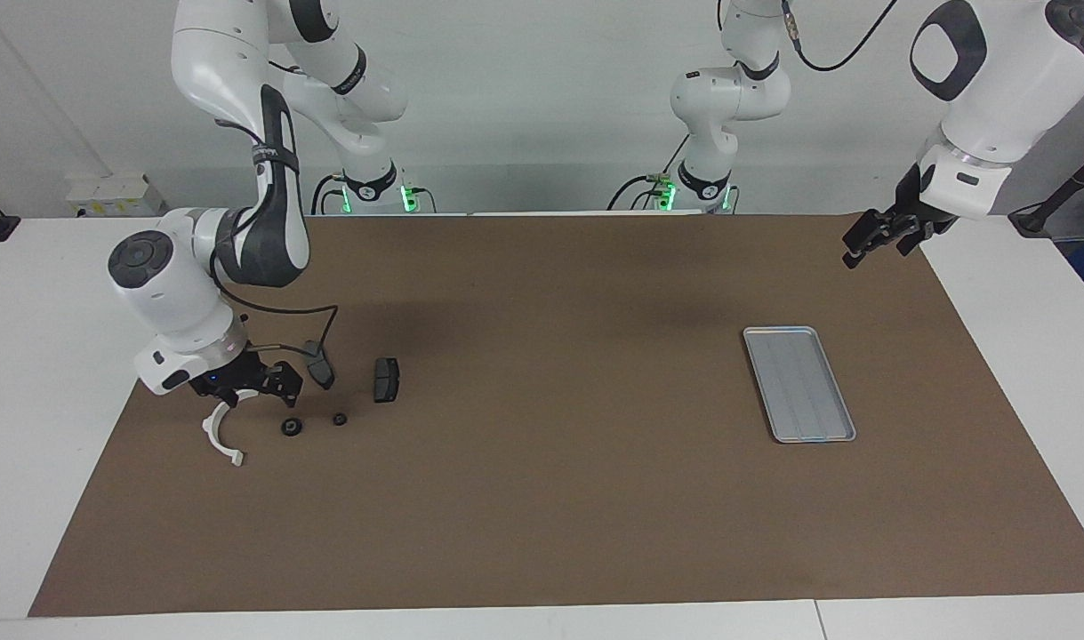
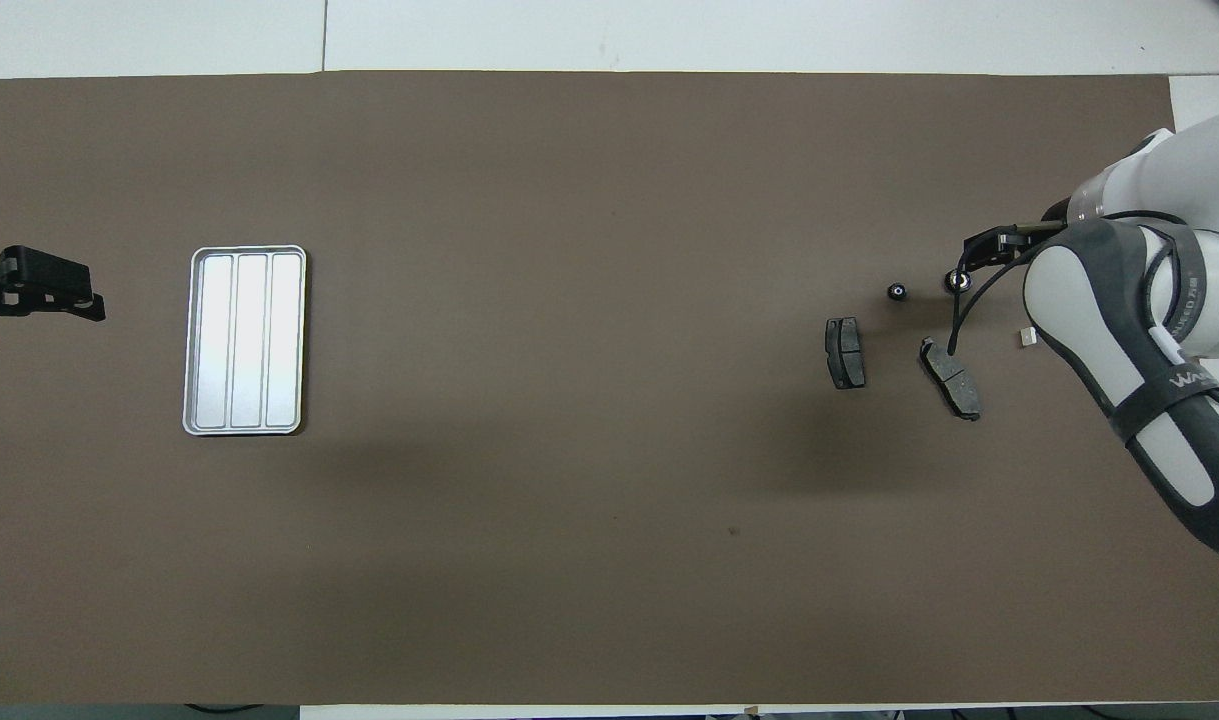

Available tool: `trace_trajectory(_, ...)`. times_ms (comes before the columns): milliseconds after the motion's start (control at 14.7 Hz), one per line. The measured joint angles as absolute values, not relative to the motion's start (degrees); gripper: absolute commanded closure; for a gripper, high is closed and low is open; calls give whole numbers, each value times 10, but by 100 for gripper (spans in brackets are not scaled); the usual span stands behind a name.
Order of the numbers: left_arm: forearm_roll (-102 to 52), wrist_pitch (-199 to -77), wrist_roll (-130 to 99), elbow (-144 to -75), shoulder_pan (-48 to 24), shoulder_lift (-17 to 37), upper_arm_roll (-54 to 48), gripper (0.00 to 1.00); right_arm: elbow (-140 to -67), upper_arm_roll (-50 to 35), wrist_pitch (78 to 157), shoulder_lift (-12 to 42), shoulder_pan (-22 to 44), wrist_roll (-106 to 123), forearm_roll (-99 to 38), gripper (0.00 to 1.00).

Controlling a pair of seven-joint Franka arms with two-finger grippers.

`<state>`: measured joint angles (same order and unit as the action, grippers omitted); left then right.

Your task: Pick bearing gear from pile to tray

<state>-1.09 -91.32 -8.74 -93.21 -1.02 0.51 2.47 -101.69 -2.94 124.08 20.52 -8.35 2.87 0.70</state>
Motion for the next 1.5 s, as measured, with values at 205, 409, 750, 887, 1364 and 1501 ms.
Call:
trace_trajectory(205, -11, -913, -87, -932, -10, 5, 25, 0, -1017, -30, 1253, 217, -83, 29, 7, 0)
trace_trajectory(409, -11, -913, -87, -932, -10, 5, 25, 0, -1017, -30, 1270, 229, -83, 29, 7, 0)
trace_trajectory(750, -11, -913, -87, -932, -10, 5, 25, 0, -1017, -30, 1283, 249, -73, 29, 7, 1)
trace_trajectory(887, -11, -913, -87, -932, -10, 5, 25, 0, -1017, -30, 1284, 253, -70, 29, 7, 1)
trace_trajectory(1364, -11, -913, -87, -932, -10, 5, 25, 0, -1033, -30, 1290, 259, -69, 36, 7, 3)
trace_trajectory(1501, -11, -913, -87, -932, -10, 5, 25, 0, -1040, -29, 1293, 259, -70, 40, 7, 5)
